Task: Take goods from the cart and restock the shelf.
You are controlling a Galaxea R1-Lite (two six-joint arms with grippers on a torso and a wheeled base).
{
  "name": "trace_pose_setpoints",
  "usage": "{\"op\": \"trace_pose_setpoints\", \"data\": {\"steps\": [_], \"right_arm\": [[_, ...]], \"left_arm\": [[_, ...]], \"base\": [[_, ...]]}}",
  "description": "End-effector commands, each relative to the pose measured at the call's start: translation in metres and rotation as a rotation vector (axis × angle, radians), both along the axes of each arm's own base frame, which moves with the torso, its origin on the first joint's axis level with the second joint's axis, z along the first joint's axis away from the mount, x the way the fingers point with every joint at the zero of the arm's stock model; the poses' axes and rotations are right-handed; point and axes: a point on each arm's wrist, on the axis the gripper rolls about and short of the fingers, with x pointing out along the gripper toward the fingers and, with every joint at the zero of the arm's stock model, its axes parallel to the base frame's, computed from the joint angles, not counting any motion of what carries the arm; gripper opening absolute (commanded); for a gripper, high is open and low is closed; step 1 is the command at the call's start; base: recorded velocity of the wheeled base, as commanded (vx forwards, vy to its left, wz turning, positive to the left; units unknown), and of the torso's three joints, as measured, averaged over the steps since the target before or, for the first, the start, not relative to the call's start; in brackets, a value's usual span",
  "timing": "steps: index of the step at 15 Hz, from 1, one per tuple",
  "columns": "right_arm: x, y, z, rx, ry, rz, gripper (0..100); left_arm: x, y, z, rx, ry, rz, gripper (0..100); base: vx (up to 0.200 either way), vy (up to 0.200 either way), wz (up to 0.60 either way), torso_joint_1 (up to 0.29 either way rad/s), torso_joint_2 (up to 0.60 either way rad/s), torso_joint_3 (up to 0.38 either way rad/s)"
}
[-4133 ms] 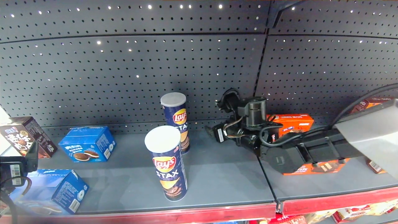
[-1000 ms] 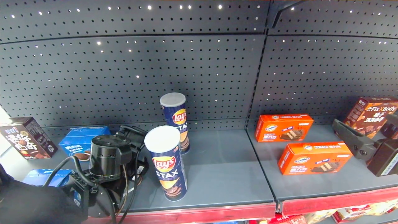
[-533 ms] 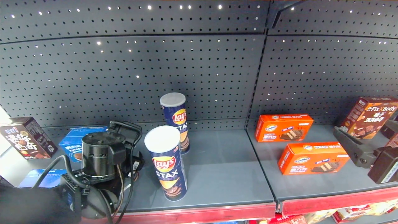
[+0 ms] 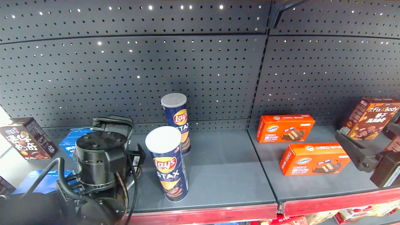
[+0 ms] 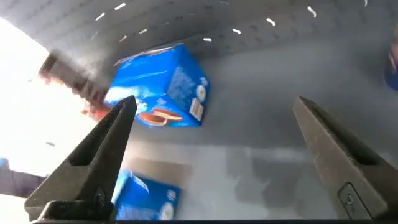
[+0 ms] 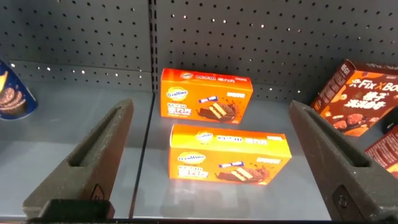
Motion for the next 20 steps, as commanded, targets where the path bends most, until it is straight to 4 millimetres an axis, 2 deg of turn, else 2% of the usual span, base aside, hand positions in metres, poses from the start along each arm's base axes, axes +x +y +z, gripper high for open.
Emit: {"op": "trace_pose_setpoints", "data": {"steps": [1,7,17,18,20], "right_arm": [[-0.001,-0.001,-0.002,-0.002,0.001,0.000,100],[-0.004,-0.004,-0.002,0.004,-0.004,0.000,100],[-0.004,-0.005,-0.003,0.002,-0.002,0.000,100],[-0.004,-0.005,-0.003,0.003,-0.003,-0.001,100],[-0.004,-0.005,-0.003,0.003,-0.003,-0.001,100]], "left_arm": [[0.001,-0.017,0.004,-0.036,-0.035,-0.011,100],[-0.008,-0.009,-0.002,-0.020,-0.016,-0.004,100],[-0.009,-0.011,-0.003,-0.027,-0.014,-0.028,100],[-0.012,-0.016,-0.004,-0.058,-0.006,-0.099,100],[-0.014,-0.018,-0.005,-0.065,-0.006,-0.110,100]], "base": [[0.000,0.000,0.00,0.000,0.00,0.000],[0.000,0.000,0.00,0.000,0.00,0.000],[0.000,0.000,0.00,0.000,0.00,0.000],[0.000,0.000,0.00,0.000,0.00,0.000],[0.000,0.000,0.00,0.000,0.00,0.000]]}}
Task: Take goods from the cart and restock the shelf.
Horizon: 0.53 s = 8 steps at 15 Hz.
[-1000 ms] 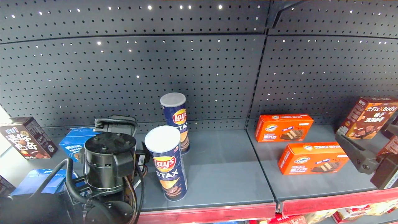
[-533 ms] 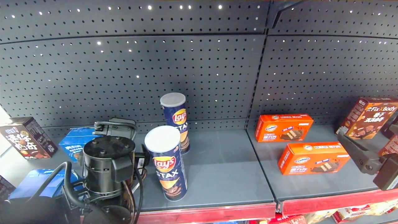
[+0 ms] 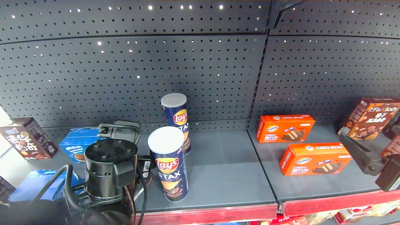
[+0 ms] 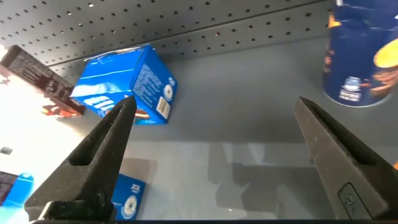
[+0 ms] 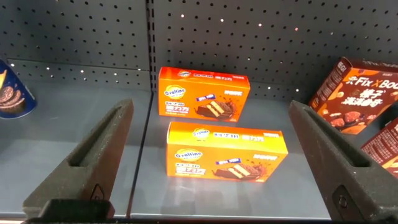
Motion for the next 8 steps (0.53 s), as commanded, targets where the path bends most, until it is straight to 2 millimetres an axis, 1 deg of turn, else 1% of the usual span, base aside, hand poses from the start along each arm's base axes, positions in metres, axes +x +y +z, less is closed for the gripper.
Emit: {"op": "trace_pose_setpoints", "data": {"steps": [1,7,8], "right_arm": [[0.0002,0.0003,-0.0002,-0.002,0.001,0.000,100],[0.0002,0.0003,-0.0002,-0.002,0.001,0.000,100],[0.0002,0.0003,0.0002,0.000,0.000,0.000,100]], "left_arm": [[-0.0012,-0.0024,-0.0004,0.001,0.002,-0.013,100],[-0.0012,-0.0013,-0.0027,0.007,0.009,-0.009,100],[-0.0041,0.0028,-0.0087,0.024,0.029,-0.004,100]], "base": [[0.000,0.000,0.00,0.000,0.00,0.000],[0.000,0.000,0.00,0.000,0.00,0.000],[0.000,0.000,0.00,0.000,0.00,0.000]]}}
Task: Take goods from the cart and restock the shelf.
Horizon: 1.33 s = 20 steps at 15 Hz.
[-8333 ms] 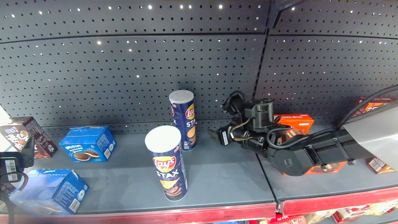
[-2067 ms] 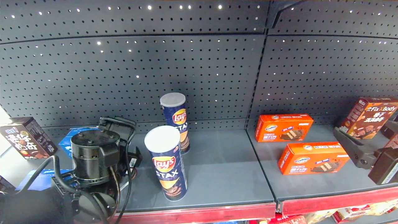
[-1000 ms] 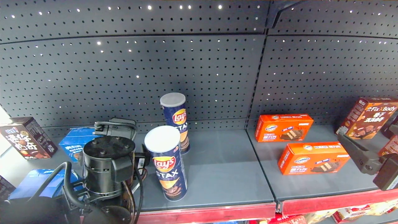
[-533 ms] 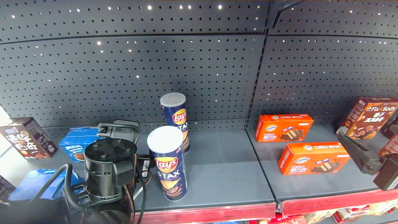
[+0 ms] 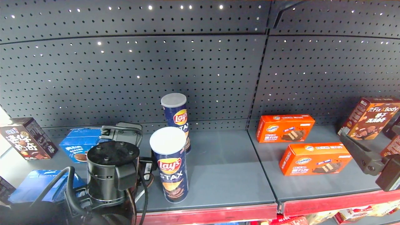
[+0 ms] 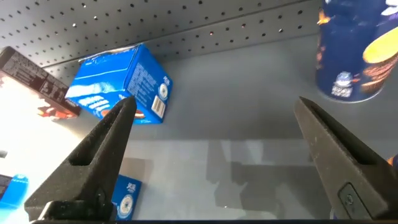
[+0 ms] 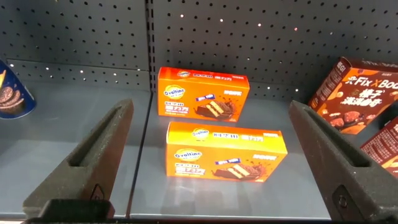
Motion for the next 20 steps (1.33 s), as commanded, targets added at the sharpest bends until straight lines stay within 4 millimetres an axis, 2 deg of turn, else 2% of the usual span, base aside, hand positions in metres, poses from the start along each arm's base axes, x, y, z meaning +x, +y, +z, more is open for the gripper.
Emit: {"op": "trace_pose_setpoints", "data": {"steps": [1,5,10,14,20], "right_arm": [[0.000,0.000,0.000,-0.001,0.000,0.001,100],[0.000,-0.002,0.001,0.005,-0.005,-0.013,100],[0.000,-0.003,0.001,0.006,-0.006,-0.013,100],[0.000,-0.003,0.001,0.006,-0.006,-0.013,100],[0.000,-0.003,0.002,0.009,-0.008,-0.013,100]], "left_arm": [[-0.007,0.008,-0.011,0.034,0.038,0.007,100],[-0.018,0.020,-0.018,0.057,0.065,0.013,100],[-0.022,0.017,-0.021,0.068,0.075,-0.009,100],[-0.029,0.015,-0.030,0.099,0.107,-0.035,100],[-0.023,0.010,-0.042,0.139,0.146,-0.036,100]], "base": [[0.000,0.000,0.00,0.000,0.00,0.000],[0.000,0.000,0.00,0.000,0.00,0.000],[0.000,0.000,0.00,0.000,0.00,0.000],[0.000,0.000,0.00,0.000,0.00,0.000],[0.000,0.000,0.00,0.000,0.00,0.000]]}}
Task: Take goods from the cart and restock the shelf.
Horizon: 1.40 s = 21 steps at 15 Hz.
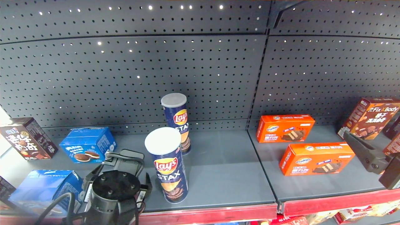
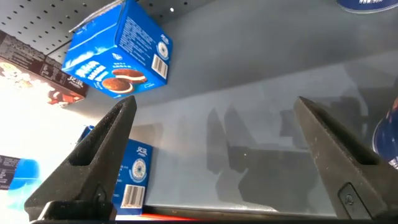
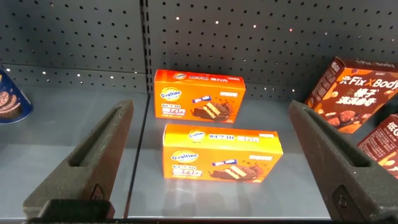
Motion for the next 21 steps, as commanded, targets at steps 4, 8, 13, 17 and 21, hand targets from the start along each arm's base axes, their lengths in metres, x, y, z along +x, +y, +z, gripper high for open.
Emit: {"op": "trace_pose_setpoints", "data": {"steps": [4,8,13,17,21], "right_arm": [[0.000,-0.002,0.001,0.005,-0.005,-0.014,100],[-0.001,-0.004,0.002,0.010,-0.009,-0.015,100],[-0.001,-0.004,0.002,0.011,-0.010,-0.015,100],[-0.001,-0.004,0.002,0.011,-0.010,-0.015,100],[-0.002,-0.005,0.002,0.015,-0.013,-0.015,100]], "left_arm": [[0.005,-0.004,-0.010,0.029,0.029,0.000,100],[0.006,-0.007,-0.009,0.024,0.023,-0.005,100],[0.006,-0.008,-0.009,0.024,0.023,-0.008,100],[0.004,-0.015,-0.009,0.017,0.018,-0.033,100],[0.006,-0.025,-0.010,0.014,0.015,-0.052,100]], "base": [[0.000,0.000,0.00,0.000,0.00,0.000],[0.000,0.000,0.00,0.000,0.00,0.000],[0.000,0.000,0.00,0.000,0.00,0.000],[0.000,0.000,0.00,0.000,0.00,0.000],[0.000,0.000,0.00,0.000,0.00,0.000]]}}
